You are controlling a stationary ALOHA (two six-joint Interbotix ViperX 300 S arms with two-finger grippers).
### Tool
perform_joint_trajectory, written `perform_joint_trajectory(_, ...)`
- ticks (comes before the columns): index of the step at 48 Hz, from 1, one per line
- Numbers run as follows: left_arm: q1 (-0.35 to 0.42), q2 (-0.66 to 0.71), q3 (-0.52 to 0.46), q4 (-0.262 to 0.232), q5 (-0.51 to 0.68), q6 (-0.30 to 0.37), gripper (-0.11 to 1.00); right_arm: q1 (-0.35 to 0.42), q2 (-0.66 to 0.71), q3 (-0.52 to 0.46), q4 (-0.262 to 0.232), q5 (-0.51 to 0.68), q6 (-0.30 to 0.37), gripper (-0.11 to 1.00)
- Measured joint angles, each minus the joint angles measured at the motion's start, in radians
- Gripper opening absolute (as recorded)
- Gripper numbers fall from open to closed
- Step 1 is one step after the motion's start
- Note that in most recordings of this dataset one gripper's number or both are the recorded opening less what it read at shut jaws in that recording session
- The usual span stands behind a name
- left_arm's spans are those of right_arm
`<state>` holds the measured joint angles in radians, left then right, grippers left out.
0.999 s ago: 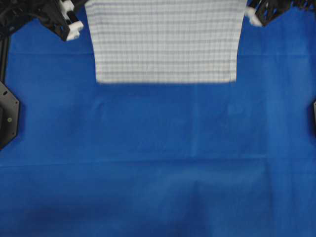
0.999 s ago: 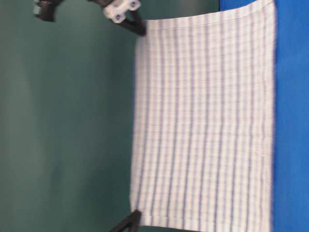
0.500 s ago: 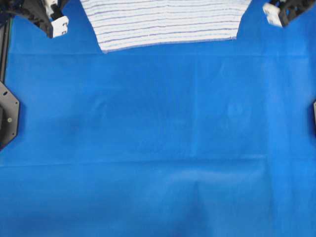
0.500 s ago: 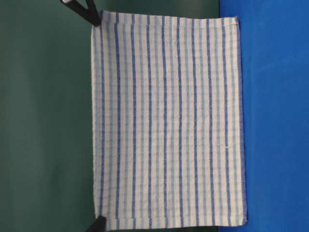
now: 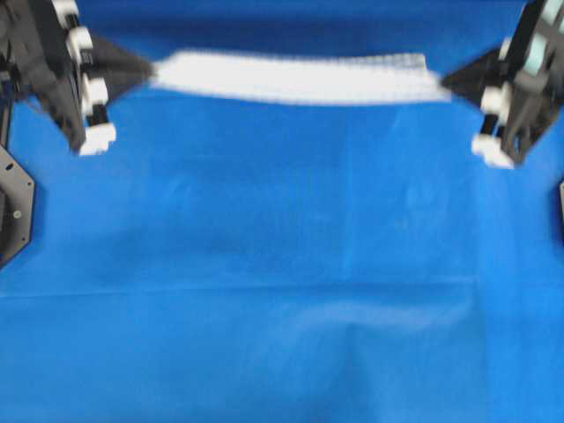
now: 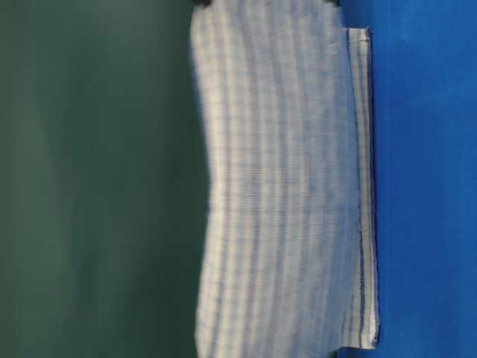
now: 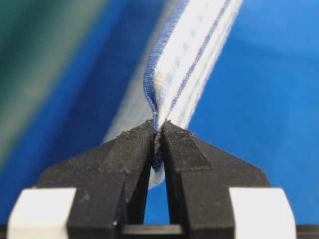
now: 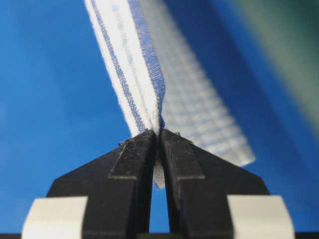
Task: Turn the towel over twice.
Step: 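Swing the corners over and lay the towel flat again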
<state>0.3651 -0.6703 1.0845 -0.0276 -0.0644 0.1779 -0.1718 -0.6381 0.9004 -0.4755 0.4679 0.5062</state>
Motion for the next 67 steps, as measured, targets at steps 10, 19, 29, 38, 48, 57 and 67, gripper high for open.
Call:
perform_joint_trajectory(10,-0.138,0.064,0.063,0.000,0.002,-0.025,0.04,0.091,0.077,0.051,0.046,-0.005,0.074,0.08)
perform_joint_trajectory(19,-0.265,0.144,0.084,0.000,-0.005,-0.025,0.04,0.163,0.172,0.072,0.055,-0.061,0.138,0.08)
perform_joint_trajectory(29,-0.399,0.245,0.080,0.002,-0.006,-0.023,0.04,0.253,0.253,0.094,0.077,-0.146,0.225,0.08)
perform_joint_trajectory(38,-0.474,0.313,0.064,0.000,-0.006,-0.025,0.04,0.337,0.310,0.101,0.094,-0.169,0.308,0.08)
perform_joint_trajectory(48,-0.515,0.350,0.046,0.000,-0.008,-0.035,0.04,0.407,0.345,0.095,0.097,-0.170,0.383,0.08)
perform_joint_trajectory(57,-0.528,0.359,0.044,0.000,-0.006,-0.080,0.04,0.436,0.388,0.078,0.097,-0.181,0.399,0.08)
perform_joint_trajectory(67,-0.529,0.365,0.038,-0.002,-0.003,-0.101,0.05,0.437,0.419,0.071,0.097,-0.181,0.399,0.08)
